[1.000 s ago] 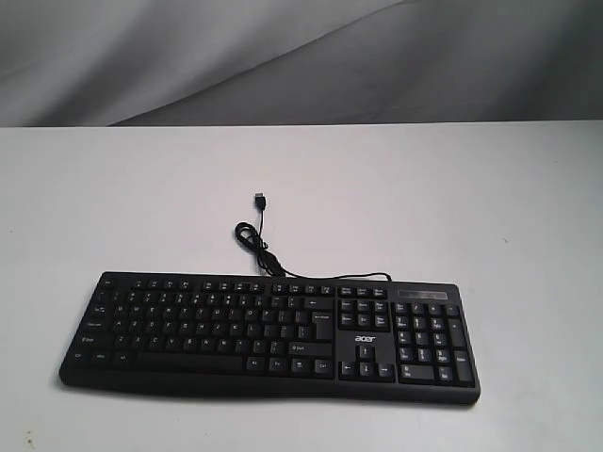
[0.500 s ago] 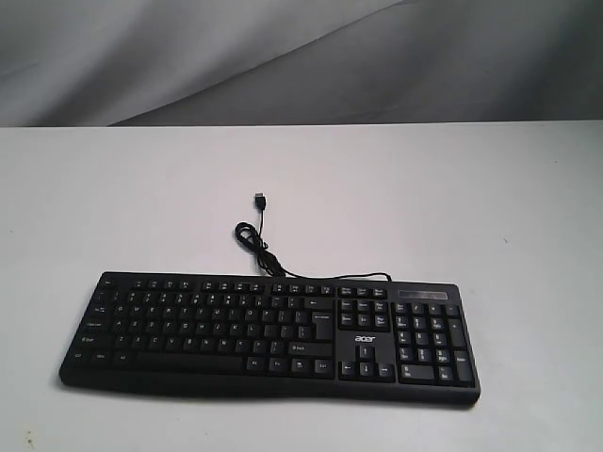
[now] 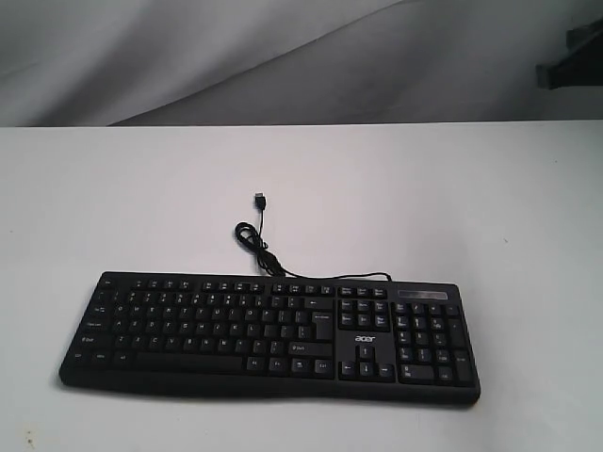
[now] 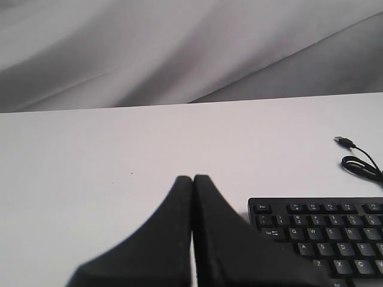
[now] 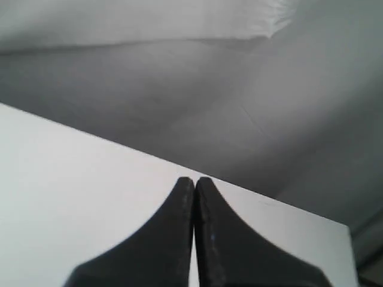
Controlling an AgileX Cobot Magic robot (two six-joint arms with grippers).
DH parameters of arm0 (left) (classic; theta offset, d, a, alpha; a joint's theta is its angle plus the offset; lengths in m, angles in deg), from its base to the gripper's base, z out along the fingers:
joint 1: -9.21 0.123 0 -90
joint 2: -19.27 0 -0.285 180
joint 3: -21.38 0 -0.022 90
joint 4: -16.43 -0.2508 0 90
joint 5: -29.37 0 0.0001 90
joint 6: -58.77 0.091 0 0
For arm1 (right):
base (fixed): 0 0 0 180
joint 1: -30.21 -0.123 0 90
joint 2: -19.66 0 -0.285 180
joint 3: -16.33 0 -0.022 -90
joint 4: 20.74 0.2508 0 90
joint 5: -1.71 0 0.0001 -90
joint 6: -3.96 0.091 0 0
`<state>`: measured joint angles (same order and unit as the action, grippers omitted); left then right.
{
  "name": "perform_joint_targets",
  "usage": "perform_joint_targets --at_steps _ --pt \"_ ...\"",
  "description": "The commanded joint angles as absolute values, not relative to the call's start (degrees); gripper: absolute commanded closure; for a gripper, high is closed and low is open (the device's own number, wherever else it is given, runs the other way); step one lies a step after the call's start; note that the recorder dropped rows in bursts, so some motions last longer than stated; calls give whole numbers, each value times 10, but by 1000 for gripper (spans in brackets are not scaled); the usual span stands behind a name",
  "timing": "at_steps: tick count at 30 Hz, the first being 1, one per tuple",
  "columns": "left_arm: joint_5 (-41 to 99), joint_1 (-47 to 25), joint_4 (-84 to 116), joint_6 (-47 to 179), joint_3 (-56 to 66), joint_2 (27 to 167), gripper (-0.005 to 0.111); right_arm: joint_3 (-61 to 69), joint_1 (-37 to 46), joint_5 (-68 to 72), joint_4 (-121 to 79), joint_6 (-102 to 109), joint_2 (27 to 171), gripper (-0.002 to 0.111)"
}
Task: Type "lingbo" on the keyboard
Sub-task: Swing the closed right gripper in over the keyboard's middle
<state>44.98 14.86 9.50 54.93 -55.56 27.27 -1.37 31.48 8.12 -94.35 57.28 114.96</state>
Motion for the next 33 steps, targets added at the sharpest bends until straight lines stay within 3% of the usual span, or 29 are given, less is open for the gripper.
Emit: perform_joint_targets --at_steps 1,3,9,16,23,29,33 --pt "446 149 97 548 -558 271 106 61 233 -151 -995 529 1240 108" --pt "446 149 97 548 -558 271 106 102 184 -180 -915 511 1292 108" --pt "446 149 97 548 -558 271 106 109 72 -5 -637 234 1340 108" --pt "446 149 97 548 -558 271 106 109 -103 -4 -626 156 1370 108" --pt "446 149 97 548 -558 271 106 195 -76 -126 -455 98 1370 108" --pt "446 149 97 548 -558 271 106 286 -66 -301 18 -440 1370 108" --pt "446 149 97 548 -558 271 106 285 -64 -360 34 -494 1390 108"
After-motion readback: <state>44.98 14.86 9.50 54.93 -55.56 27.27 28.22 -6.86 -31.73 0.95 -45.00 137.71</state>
